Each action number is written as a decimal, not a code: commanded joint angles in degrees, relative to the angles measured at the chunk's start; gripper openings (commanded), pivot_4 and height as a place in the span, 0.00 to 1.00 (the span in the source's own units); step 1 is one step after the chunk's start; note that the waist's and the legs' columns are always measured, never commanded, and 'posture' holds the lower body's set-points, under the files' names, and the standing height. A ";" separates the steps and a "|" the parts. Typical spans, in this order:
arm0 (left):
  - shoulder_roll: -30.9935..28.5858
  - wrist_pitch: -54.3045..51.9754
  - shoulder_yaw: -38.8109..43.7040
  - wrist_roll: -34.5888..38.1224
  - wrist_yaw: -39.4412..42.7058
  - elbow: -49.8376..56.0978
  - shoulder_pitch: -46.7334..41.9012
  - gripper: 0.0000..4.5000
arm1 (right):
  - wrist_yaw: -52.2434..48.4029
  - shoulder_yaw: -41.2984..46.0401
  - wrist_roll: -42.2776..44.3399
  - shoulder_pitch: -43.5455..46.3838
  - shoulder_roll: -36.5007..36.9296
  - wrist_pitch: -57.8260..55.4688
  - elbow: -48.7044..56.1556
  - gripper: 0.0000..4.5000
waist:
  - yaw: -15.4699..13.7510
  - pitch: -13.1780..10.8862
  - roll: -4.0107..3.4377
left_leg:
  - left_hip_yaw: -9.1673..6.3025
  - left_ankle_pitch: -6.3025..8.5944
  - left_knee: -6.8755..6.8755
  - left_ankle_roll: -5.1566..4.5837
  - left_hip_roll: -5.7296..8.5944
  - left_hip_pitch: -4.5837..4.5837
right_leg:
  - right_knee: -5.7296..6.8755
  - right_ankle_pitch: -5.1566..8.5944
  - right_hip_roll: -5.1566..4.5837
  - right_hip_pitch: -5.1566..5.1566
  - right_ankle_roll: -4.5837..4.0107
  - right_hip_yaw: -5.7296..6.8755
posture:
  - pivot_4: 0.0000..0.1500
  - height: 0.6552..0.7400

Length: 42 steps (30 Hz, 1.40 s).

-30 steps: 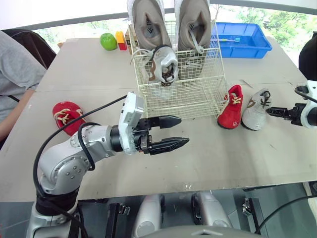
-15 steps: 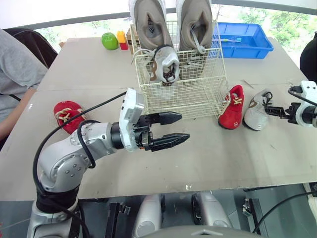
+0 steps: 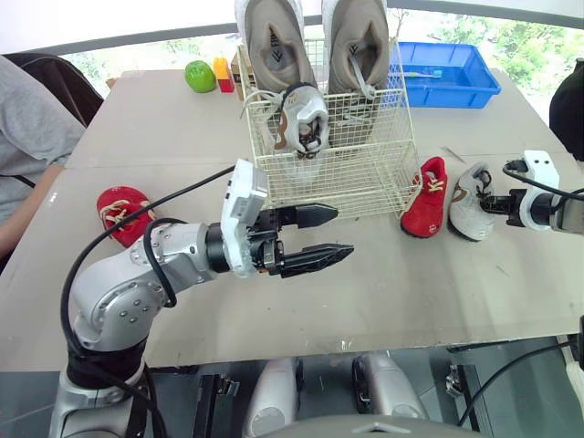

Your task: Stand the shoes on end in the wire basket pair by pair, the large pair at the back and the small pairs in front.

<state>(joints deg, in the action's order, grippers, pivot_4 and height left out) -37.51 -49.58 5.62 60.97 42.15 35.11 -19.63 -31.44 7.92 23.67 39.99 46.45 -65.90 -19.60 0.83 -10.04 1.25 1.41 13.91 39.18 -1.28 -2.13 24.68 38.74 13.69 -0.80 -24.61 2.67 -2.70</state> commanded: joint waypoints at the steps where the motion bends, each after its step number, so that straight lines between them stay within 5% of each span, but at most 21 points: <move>1: -0.31 1.10 0.96 1.16 -0.20 1.57 0.84 0.85 | -0.11 8.54 3.79 -2.50 0.69 -0.98 8.83 0.00 | -0.15 -0.04 -0.07 | -0.01 0.00 -0.01 0.00 0.00 0.02 | 0.00 0.00 0.00 -0.01 0.00 0.00 | 1.00 1.00; 6: 0.72 0.60 1.53 3.04 -2.59 1.42 0.64 0.85 | 1.27 23.65 14.48 -4.63 -1.60 -7.60 29.17 0.00 | -0.05 -0.11 -0.19 | -0.15 0.00 -0.02 0.00 0.00 0.06 | -0.01 0.00 -0.03 -0.03 0.01 0.00 | 1.00 1.00; 9: 1.79 1.24 2.15 3.91 -4.99 1.40 0.56 0.85 | 6.14 29.83 22.94 0.04 -9.58 -5.04 40.69 0.00 | 0.44 -0.10 -0.19 | -0.22 0.00 -0.02 0.00 -0.05 0.01 | 0.04 0.00 0.04 -0.03 0.02 -0.02 | 1.00 1.00; 14: 5.31 5.00 2.72 -0.08 -13.27 4.91 1.10 0.85 | 10.77 21.86 19.54 4.87 -24.68 14.96 48.14 0.00 | 1.13 -0.05 -0.15 | -0.26 0.00 -0.04 0.01 -0.10 -0.06 | 0.12 0.00 0.13 -0.01 0.01 0.08 | 1.00 1.00; 17: 5.51 5.66 2.48 0.12 -14.98 6.44 1.23 0.85 | 10.14 13.12 9.87 3.77 -26.44 27.84 45.06 0.00 | 0.82 -0.06 -0.16 | -0.22 0.00 -0.05 0.01 -0.05 0.01 | 0.10 0.00 0.03 -0.03 0.01 0.08 | 1.00 1.00; 21: 5.55 6.24 5.89 9.48 -18.85 7.82 -0.27 0.85 | 12.69 0.64 -11.81 1.38 -31.60 62.79 29.24 0.00 | 0.74 -0.05 -0.14 | -0.16 0.00 -0.04 0.02 0.02 0.00 | 0.04 -0.01 -0.14 -0.04 0.02 -0.04 | 1.00 1.00; 27: 3.08 7.50 8.62 9.08 -20.70 6.64 1.16 0.85 | 11.71 -3.16 -16.44 -1.21 -35.92 83.14 13.40 0.00 | 0.83 -0.08 -0.18 | -0.20 -0.03 -0.06 0.06 0.01 0.00 | 0.09 -0.01 -0.13 -0.06 0.01 0.00 | 1.00 1.00; 33: 0.60 8.87 10.11 7.28 -19.35 6.55 4.67 0.85 | 8.51 -6.60 -17.87 -3.83 -37.10 89.06 3.31 0.00 | 1.24 -0.08 -0.18 | -0.21 -0.02 -0.13 0.05 -0.01 -0.08 | 0.10 -0.01 -0.10 -0.05 0.00 -0.01 | 1.00 1.00; 42: -2.68 13.31 14.22 2.76 -9.40 5.05 13.33 0.85 | 2.70 -7.99 -11.43 -10.41 -34.56 74.71 11.45 0.00 | 0.94 -0.07 -0.17 | -0.24 -0.02 -0.16 0.05 -0.07 -0.10 | 0.09 0.00 -0.13 -0.03 -0.02 0.03 | 1.00 1.00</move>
<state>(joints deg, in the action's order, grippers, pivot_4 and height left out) -39.75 -38.23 18.22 64.21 30.63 39.04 -6.92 -27.06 0.32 9.60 31.35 11.57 13.74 -10.64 1.78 -10.11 1.08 1.17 13.89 39.02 -1.23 -2.21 24.59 38.83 13.69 -0.93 -24.64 2.64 -2.67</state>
